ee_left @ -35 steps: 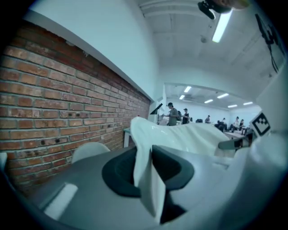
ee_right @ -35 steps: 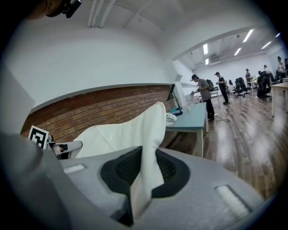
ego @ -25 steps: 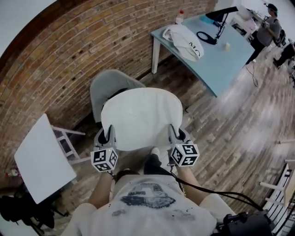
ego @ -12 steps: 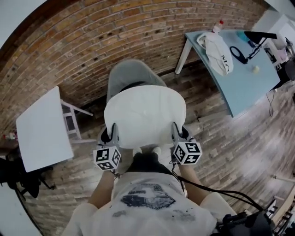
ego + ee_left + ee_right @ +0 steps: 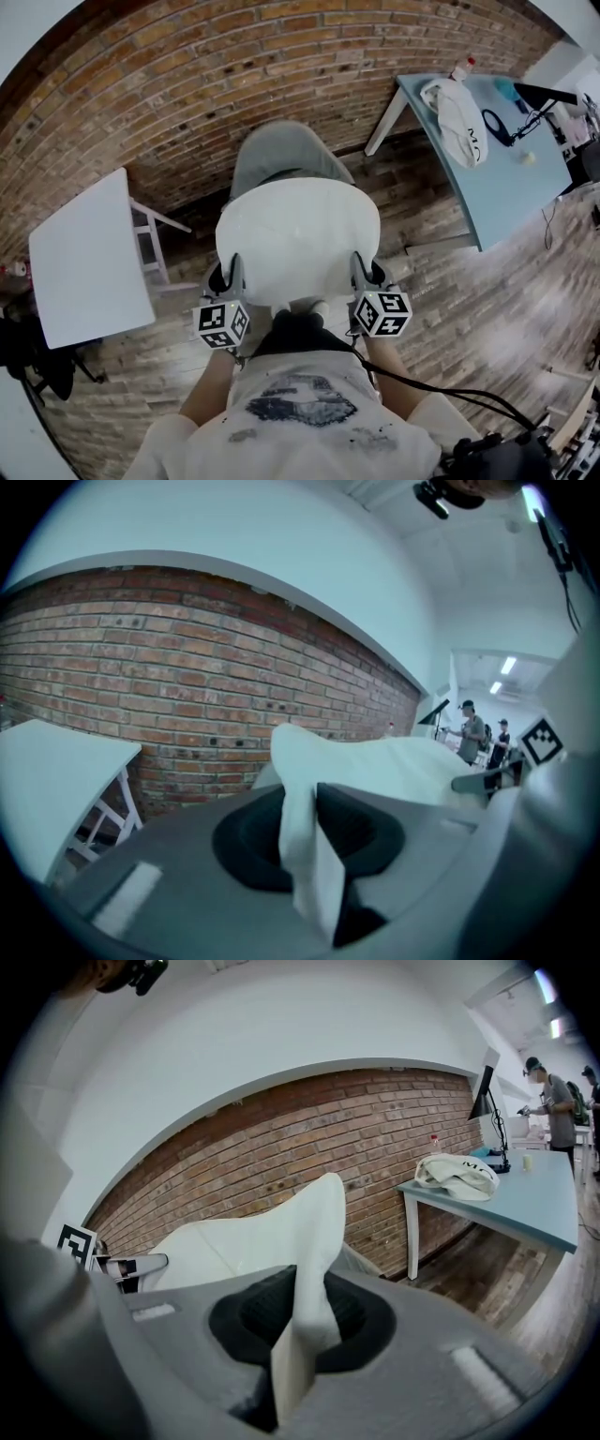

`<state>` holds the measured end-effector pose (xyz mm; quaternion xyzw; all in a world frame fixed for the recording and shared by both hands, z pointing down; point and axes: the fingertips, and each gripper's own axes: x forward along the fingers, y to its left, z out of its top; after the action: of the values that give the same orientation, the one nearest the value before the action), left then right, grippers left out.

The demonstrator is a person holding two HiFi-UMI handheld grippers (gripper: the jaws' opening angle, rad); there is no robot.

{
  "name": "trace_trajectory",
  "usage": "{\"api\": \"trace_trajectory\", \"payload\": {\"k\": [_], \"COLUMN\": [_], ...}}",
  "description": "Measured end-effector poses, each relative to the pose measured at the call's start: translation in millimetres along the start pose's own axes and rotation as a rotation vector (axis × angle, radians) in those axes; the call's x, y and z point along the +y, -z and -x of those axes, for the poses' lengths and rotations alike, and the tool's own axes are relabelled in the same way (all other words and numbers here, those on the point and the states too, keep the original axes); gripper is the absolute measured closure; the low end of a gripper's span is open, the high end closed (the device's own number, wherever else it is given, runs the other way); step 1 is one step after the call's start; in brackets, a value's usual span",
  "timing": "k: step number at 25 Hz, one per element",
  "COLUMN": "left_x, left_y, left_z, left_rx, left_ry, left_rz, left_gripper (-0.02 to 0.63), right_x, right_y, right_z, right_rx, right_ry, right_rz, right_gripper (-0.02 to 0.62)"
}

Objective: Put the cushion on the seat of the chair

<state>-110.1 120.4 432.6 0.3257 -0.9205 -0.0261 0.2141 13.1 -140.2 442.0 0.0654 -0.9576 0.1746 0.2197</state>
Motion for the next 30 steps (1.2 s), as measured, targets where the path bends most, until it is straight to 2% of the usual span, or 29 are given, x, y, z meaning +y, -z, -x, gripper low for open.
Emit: {"api": "trace_trajectory", "payload": {"k": [8, 18, 30], "left_x": [16.5, 10.7, 25.7], "left_y": [20.6, 77.1, 168.1], "left_z": [-24.5, -72.4, -136.6], "left_rx": [0.039, 0.088, 0.146], "left_ry": [-0.026, -0.126, -0.196], "left_rz": [0.036, 0.071, 0.095], "left_gripper": [0.535, 0.535, 0.535], "right_x": [-5.6, -55.2, -105.8], "right_y": [6.9, 33.9, 109.1], "right_z": [-33.7, -90.2, -169.8], "right_rx": [0.062, 0.168, 0.253], "right_ry": [-0.015, -0.101, -0.152], "right_rz": [0.018, 0.07, 0.074], "right_gripper": [0.549, 0.549, 0.549]}}
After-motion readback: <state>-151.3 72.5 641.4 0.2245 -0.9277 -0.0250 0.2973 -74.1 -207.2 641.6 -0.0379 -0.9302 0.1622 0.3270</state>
